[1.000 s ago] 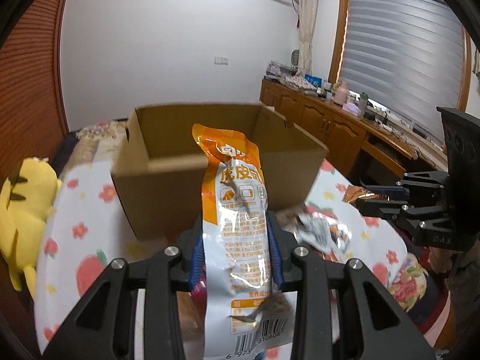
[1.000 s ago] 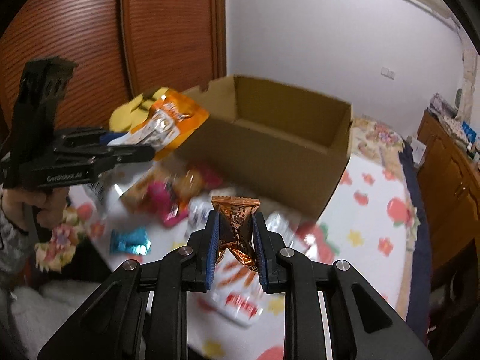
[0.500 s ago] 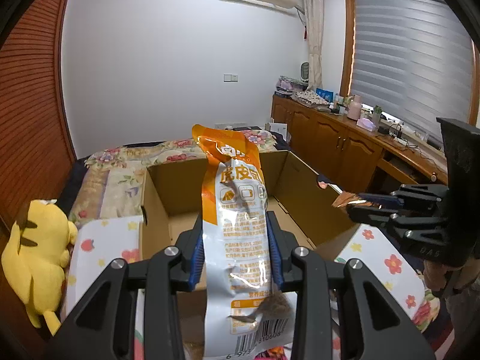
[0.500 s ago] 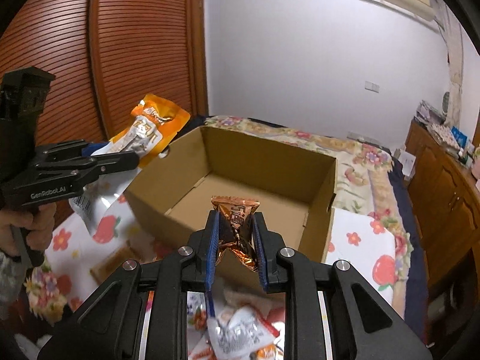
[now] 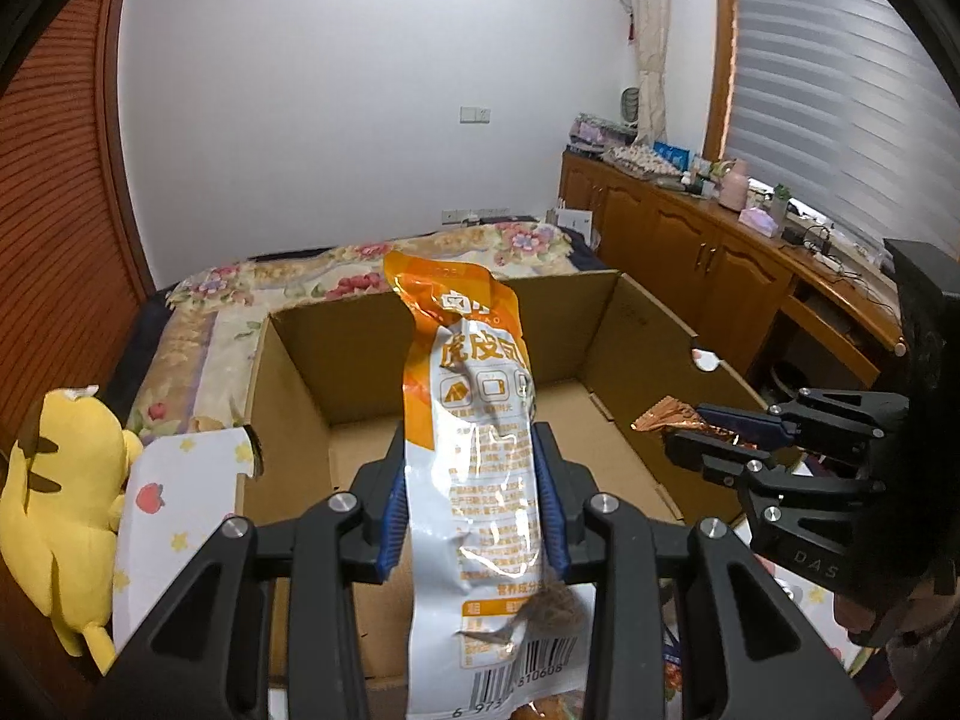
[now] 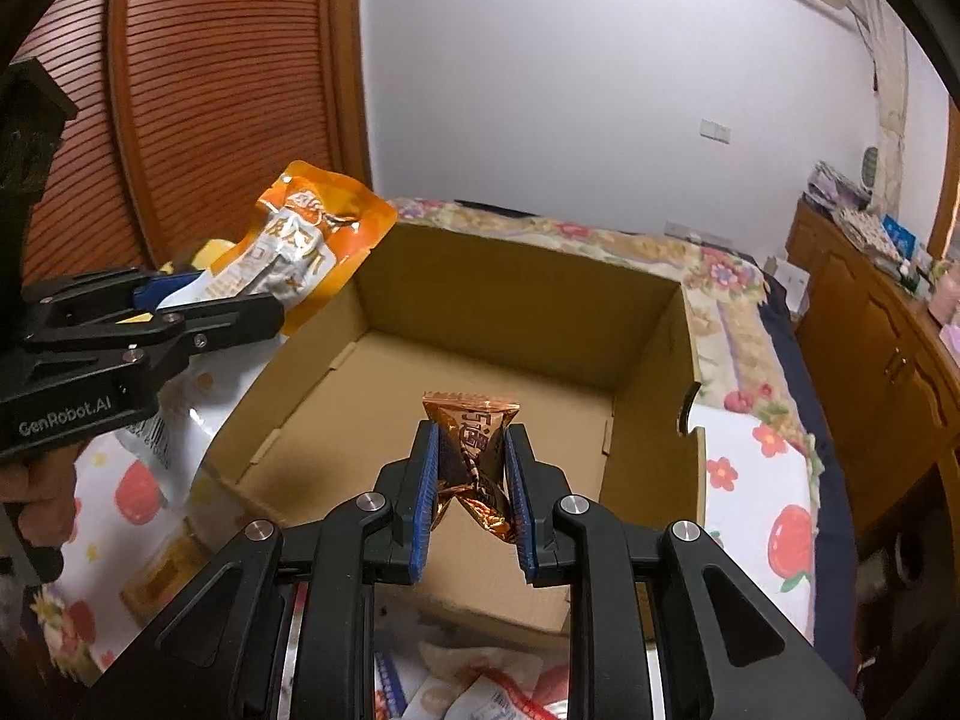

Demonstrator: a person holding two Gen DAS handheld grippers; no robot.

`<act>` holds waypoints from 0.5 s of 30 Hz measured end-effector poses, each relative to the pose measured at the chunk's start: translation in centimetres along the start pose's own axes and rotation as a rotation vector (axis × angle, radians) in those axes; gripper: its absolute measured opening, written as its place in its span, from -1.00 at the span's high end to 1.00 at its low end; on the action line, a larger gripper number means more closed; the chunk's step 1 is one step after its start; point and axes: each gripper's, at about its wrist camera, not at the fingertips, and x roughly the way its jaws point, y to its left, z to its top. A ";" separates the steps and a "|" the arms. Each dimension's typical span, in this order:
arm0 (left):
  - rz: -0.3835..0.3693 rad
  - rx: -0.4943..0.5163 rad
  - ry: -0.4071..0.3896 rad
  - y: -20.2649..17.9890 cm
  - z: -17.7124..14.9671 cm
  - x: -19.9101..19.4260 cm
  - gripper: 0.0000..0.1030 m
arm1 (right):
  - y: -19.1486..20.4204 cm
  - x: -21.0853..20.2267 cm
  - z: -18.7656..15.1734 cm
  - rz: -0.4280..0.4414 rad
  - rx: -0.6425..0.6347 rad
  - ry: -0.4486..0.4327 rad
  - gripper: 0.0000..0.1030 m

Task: Organize snacks
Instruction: 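Carry both snacks over the box and open both grippers to drop them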

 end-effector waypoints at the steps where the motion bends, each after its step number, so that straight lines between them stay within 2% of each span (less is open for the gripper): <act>1: -0.001 -0.005 0.005 0.2 -0.1 0.2 0.32 | 0.0 0.3 0.0 -0.005 0.005 0.005 0.61; 4: -0.002 -0.017 0.006 0.3 -0.4 0.4 0.29 | -0.4 1.0 0.0 -0.006 0.026 0.019 0.60; 5: -0.002 -0.020 0.004 0.5 -0.3 0.4 0.13 | -0.4 1.2 0.0 -0.005 0.033 0.021 0.58; 6: -0.004 -0.023 0.003 0.5 -0.3 0.4 -0.08 | -0.4 1.3 0.0 -0.005 0.037 0.021 0.46; 8: -0.008 -0.023 -0.005 0.6 -0.4 0.1 -0.09 | -0.5 1.3 -0.3 0.002 0.047 0.020 0.17; 11: 0.020 -0.005 -0.016 0.4 -0.5 -0.4 -0.09 | -0.4 1.1 -0.6 0.020 0.049 0.013 0.15; 15: 0.015 -0.008 -0.032 0.4 -0.9 -1.5 -0.10 | -0.7 0.3 -0.9 0.038 0.066 -0.005 0.10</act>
